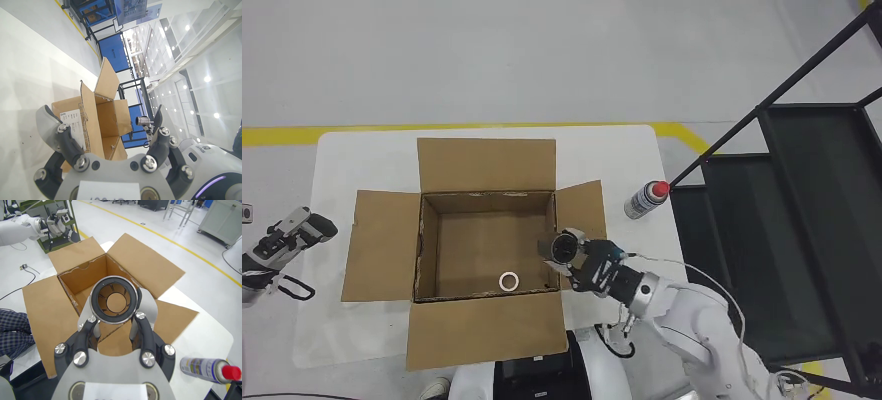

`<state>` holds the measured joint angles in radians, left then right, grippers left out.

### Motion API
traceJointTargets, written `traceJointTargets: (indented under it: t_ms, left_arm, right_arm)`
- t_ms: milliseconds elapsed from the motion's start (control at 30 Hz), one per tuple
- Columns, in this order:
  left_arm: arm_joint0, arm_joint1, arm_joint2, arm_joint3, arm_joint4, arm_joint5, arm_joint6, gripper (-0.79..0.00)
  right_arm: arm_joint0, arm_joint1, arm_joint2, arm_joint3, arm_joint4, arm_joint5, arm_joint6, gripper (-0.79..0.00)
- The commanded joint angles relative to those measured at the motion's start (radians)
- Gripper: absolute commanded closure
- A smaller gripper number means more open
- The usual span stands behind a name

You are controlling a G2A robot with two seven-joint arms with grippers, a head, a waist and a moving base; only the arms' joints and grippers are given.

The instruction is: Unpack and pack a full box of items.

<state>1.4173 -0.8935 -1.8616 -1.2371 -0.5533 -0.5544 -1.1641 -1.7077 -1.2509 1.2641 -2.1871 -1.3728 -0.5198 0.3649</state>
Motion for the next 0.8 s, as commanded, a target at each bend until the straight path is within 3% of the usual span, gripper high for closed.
traceJointTargets:
  t_ms: [0,133,200,767]
  left_arm:
    - [0.0,0.0,0.0,0.0,0.0,0.0,0.0,-0.785]
    - [0.0,0.0,0.0,0.0,0.0,0.0,0.0,-0.785]
    - [0.0,0.0,0.0,0.0,0.0,0.0,0.0,-0.785]
    - [0.0,0.0,0.0,0.0,0.0,0.0,0.0,-0.785]
  right_arm:
    - [0.108,-0.009,-0.085,0.06,-0.037,0.021,0.045,0.0]
    - [0.258,-0.027,-0.221,0.17,-0.103,0.019,0.083,0.0]
    - [0.307,-0.038,-0.259,0.211,-0.107,0.07,0.09,0.0]
    - [0.313,-0.039,-0.264,0.217,-0.105,0.075,0.09,0.0]
